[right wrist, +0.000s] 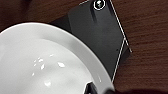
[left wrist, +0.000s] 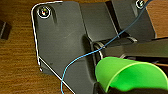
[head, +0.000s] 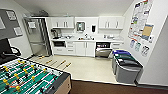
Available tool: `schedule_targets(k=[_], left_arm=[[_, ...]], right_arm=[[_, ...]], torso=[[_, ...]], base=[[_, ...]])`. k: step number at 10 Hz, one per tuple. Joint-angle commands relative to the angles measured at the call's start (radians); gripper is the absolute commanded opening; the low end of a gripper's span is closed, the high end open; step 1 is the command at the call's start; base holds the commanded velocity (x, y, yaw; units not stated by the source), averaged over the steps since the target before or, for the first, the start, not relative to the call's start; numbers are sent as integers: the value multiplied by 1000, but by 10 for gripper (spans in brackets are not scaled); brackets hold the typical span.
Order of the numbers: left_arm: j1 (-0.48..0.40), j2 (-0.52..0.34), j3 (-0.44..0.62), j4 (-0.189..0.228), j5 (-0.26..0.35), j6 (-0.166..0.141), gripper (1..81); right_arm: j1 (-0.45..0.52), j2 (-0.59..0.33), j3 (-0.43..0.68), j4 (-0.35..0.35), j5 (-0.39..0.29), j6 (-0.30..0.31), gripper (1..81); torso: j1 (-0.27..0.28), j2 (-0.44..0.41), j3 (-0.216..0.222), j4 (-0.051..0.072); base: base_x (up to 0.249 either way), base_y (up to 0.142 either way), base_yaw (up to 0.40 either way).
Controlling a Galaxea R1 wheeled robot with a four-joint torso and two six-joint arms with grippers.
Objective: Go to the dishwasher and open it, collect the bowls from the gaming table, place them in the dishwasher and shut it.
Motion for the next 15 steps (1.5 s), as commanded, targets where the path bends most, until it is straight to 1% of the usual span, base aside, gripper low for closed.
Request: schedule_targets(k=[1, 15], left_arm=[[-46, -2, -1, 1, 45, 1, 10], [-44, -2, -1, 7, 45, 1, 10]], right_arm=[[45, -10, 2, -11, -47, -4, 10], [44, -8, 1, -11, -47, -4, 10]], torso=[[0, 0, 0, 0], [0, 0, 0, 0]], base=[[145, 0, 0], [159, 0, 0]])
